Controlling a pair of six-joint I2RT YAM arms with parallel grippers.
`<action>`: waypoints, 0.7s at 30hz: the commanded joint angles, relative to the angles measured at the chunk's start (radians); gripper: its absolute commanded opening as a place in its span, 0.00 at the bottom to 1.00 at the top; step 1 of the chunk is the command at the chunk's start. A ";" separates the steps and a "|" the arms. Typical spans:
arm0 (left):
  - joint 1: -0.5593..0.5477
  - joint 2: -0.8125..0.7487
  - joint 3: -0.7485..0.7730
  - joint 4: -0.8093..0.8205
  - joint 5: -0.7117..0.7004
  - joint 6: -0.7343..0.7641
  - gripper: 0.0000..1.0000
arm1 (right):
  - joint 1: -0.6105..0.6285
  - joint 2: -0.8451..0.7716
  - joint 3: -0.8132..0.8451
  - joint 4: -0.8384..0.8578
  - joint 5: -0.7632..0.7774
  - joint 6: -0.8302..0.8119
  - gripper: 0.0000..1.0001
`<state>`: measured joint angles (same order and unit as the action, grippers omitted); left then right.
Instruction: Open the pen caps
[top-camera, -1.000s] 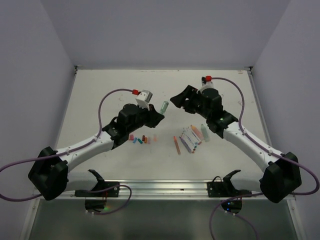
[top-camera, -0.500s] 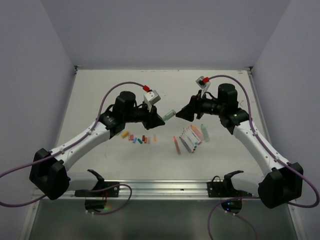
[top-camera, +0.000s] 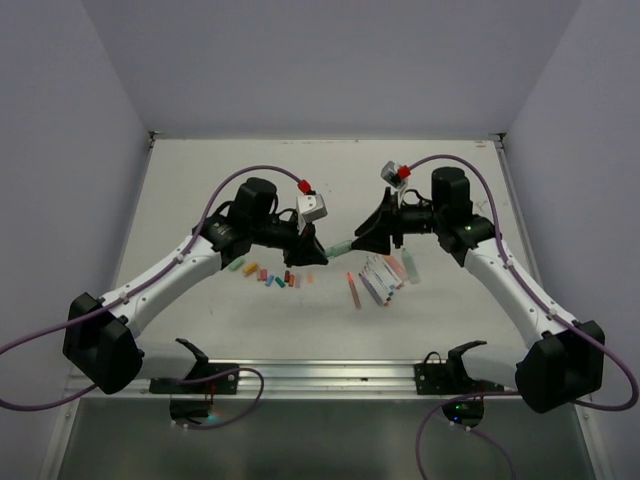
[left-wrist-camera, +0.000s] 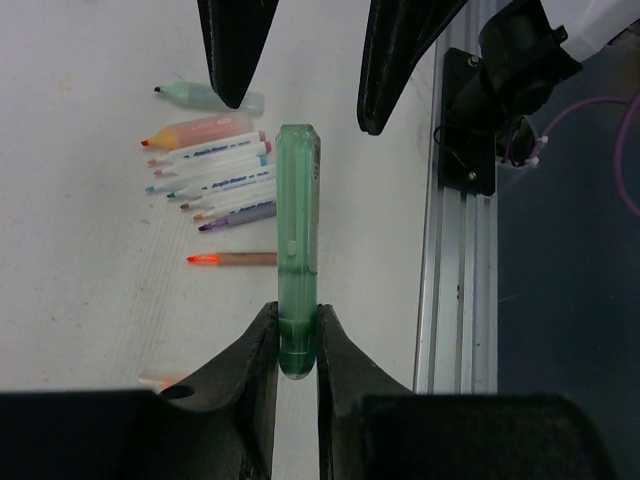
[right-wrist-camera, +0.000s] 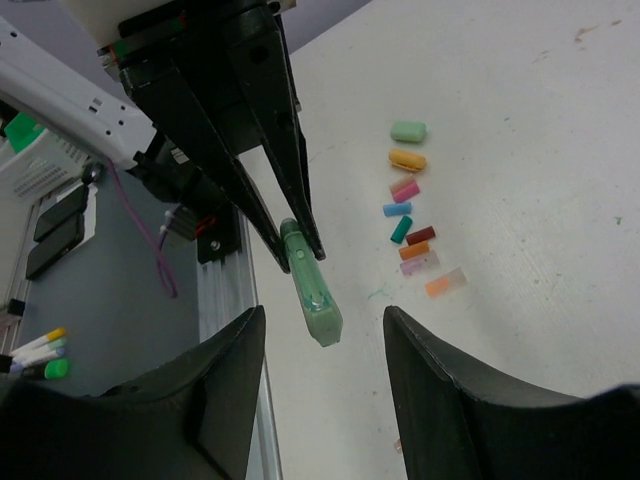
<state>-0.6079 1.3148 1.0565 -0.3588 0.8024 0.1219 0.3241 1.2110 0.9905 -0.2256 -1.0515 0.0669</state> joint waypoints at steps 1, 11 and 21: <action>0.005 0.001 0.039 -0.008 0.060 0.022 0.00 | 0.018 0.013 0.054 -0.001 -0.054 -0.045 0.54; 0.005 -0.014 0.011 0.075 0.073 -0.033 0.00 | 0.059 0.028 0.068 -0.070 -0.042 -0.121 0.43; 0.025 -0.022 0.002 0.096 0.090 -0.048 0.00 | 0.061 0.025 0.060 -0.092 -0.033 -0.141 0.33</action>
<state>-0.5941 1.3148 1.0565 -0.3092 0.8570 0.0898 0.3809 1.2392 1.0164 -0.3111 -1.0664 -0.0505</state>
